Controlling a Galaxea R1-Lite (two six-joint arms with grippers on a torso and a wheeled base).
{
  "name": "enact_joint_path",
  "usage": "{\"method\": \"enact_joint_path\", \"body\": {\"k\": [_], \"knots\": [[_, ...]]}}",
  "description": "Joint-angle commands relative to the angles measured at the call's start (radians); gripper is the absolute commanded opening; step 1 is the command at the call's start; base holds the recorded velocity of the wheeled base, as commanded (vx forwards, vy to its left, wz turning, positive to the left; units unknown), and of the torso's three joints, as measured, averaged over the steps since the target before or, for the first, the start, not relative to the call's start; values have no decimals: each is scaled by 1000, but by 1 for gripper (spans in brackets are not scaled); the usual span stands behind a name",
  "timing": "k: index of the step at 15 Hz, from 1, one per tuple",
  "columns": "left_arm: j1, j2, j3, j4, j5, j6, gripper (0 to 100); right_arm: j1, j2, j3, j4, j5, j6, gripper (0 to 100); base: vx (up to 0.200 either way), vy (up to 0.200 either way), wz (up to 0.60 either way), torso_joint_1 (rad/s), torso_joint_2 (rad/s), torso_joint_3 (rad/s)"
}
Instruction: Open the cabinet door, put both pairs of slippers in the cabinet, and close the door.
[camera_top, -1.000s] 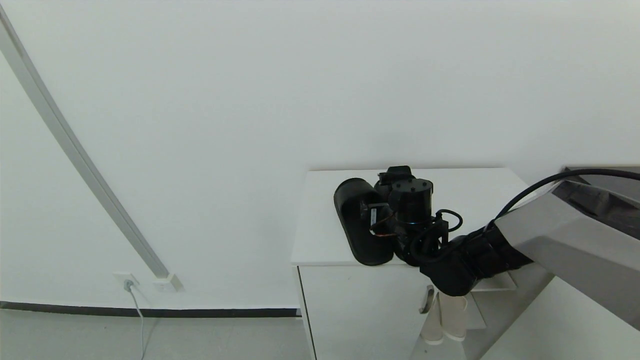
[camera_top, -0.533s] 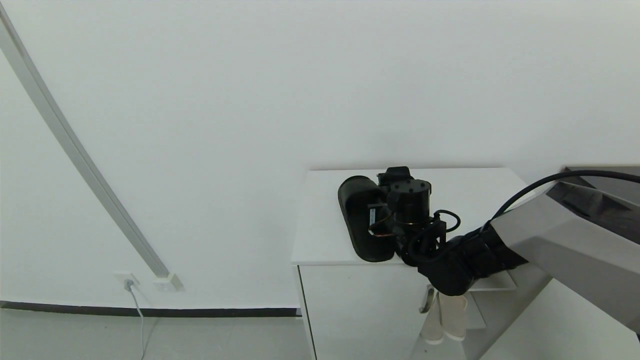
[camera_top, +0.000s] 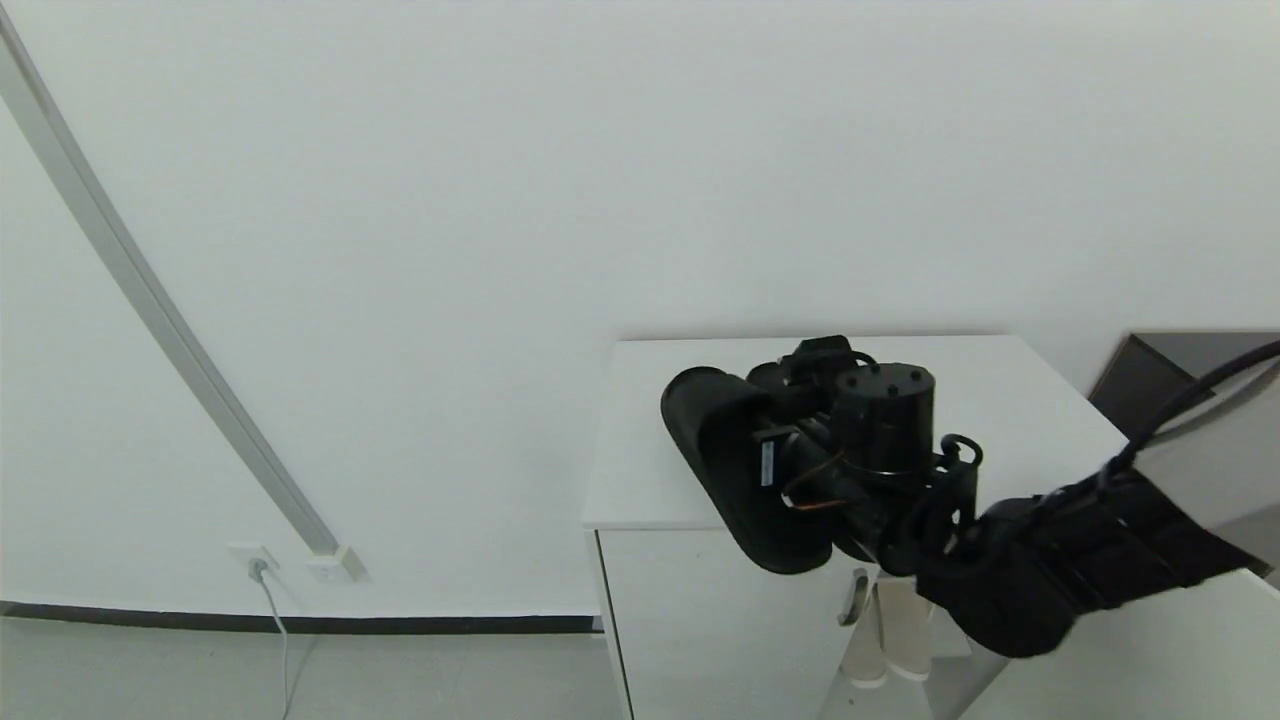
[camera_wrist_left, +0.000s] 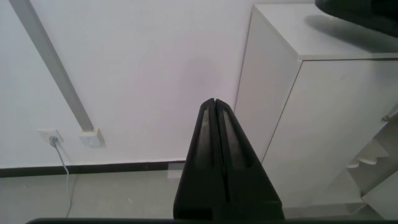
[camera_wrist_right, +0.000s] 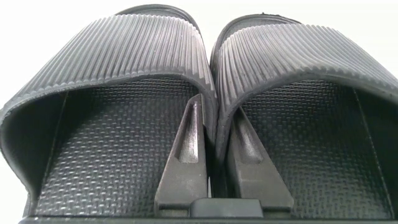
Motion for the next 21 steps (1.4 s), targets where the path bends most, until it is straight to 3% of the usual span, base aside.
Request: {"method": "enact_joint_path", "body": {"k": [1,4,13,21], "knots": [[0,1,0,1,0,0,0,52,-233,206,-6,93,0,0,0,0,0,0,0,0],[0,1,0,1,-1,0,0,109,-350,334,0,104,0,0,0,0,0,0,0,0],[0,1,0,1,-1,0,0,140,-365,374,23,98,0,0,0,0,0,0,0,0],[0,1,0,1,-1,0,0,141,-363,380,20,96,0,0,-200,0,0,4,1,2]]}}
